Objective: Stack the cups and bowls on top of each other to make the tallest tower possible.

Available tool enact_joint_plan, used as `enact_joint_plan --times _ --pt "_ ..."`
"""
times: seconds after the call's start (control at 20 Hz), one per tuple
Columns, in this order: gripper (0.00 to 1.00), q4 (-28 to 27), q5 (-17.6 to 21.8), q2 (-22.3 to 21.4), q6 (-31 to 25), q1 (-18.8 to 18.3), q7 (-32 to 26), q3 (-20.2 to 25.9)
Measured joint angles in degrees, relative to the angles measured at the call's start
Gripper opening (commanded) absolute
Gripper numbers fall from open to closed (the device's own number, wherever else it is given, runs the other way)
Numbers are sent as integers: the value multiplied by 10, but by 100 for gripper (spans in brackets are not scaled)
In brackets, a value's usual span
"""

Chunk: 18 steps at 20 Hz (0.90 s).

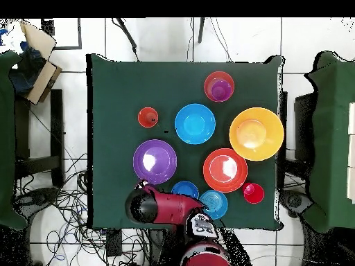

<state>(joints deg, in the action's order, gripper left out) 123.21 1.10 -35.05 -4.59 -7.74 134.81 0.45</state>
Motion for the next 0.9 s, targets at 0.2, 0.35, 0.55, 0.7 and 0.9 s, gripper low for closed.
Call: enact_joint_plan --times 0.2,0.35,0.55,0.7,0.9 --pt "100 0 16 24 23 3 0 0" --pt "100 0 22 38 39 5 0 0" --pt "100 3 26 58 57 9 0 -1" --pt "100 6 27 68 63 13 0 -4" --pt "100 8 28 81 63 23 0 -15"
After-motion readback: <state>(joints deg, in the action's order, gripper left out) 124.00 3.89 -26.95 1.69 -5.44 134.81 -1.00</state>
